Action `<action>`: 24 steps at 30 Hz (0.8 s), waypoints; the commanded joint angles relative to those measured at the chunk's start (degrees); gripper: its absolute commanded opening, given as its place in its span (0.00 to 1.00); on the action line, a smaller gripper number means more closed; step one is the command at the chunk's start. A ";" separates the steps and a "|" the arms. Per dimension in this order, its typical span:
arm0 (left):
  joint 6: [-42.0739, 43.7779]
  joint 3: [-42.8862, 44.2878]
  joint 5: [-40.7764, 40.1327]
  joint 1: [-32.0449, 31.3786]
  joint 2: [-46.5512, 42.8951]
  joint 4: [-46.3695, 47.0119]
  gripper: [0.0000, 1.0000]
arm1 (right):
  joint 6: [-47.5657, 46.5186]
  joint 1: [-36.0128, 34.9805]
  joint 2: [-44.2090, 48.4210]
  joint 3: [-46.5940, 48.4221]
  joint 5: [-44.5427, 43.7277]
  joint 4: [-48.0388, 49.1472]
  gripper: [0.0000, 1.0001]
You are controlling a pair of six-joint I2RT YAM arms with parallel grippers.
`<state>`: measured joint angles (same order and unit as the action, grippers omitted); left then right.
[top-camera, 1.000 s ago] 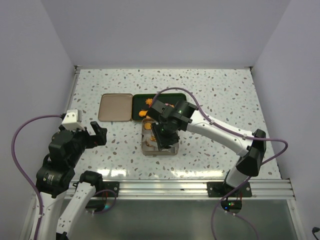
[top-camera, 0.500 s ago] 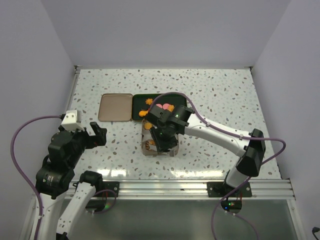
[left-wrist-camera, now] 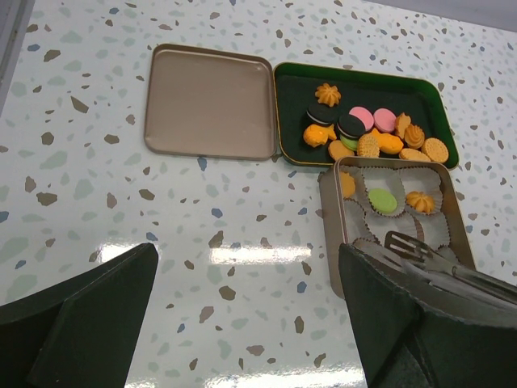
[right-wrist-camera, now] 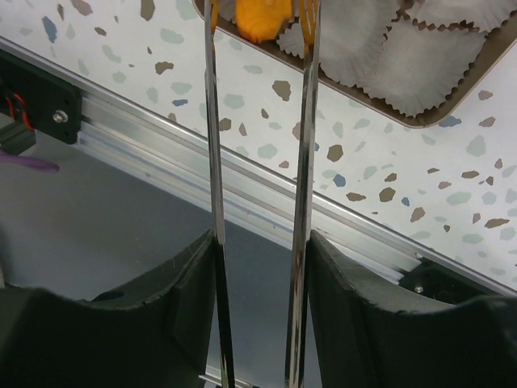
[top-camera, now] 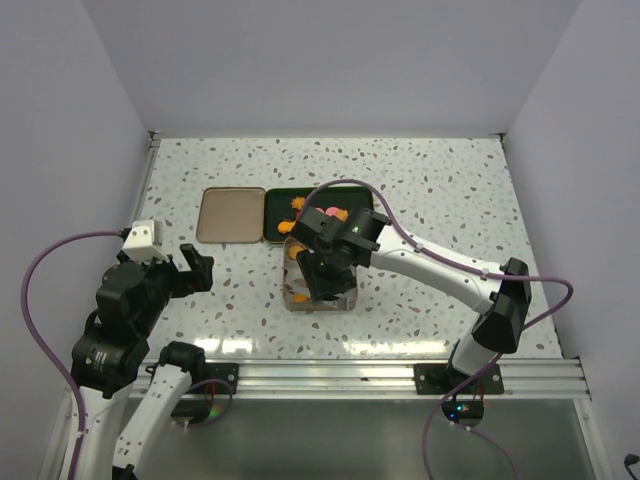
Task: Pack the cookies
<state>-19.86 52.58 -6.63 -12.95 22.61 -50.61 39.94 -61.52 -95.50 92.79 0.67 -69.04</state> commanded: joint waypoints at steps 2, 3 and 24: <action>1.40 -0.37 0.04 -0.41 -0.55 2.62 1.00 | 0.40 -0.36 0.32 5.99 -2.07 -1.10 0.49; 1.40 -0.37 -0.05 -0.41 -0.55 2.62 1.00 | 0.31 -0.36 0.06 7.65 -2.25 -1.97 0.49; 1.40 -0.46 0.31 -0.41 0.59 2.80 1.00 | -10.15 13.00 -26.30 48.61 -5.06 -12.79 0.51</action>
<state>-19.86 52.58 -6.63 -12.95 22.52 -50.61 32.47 -49.67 -119.26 135.98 -4.56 -76.73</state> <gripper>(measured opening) 0.997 0.513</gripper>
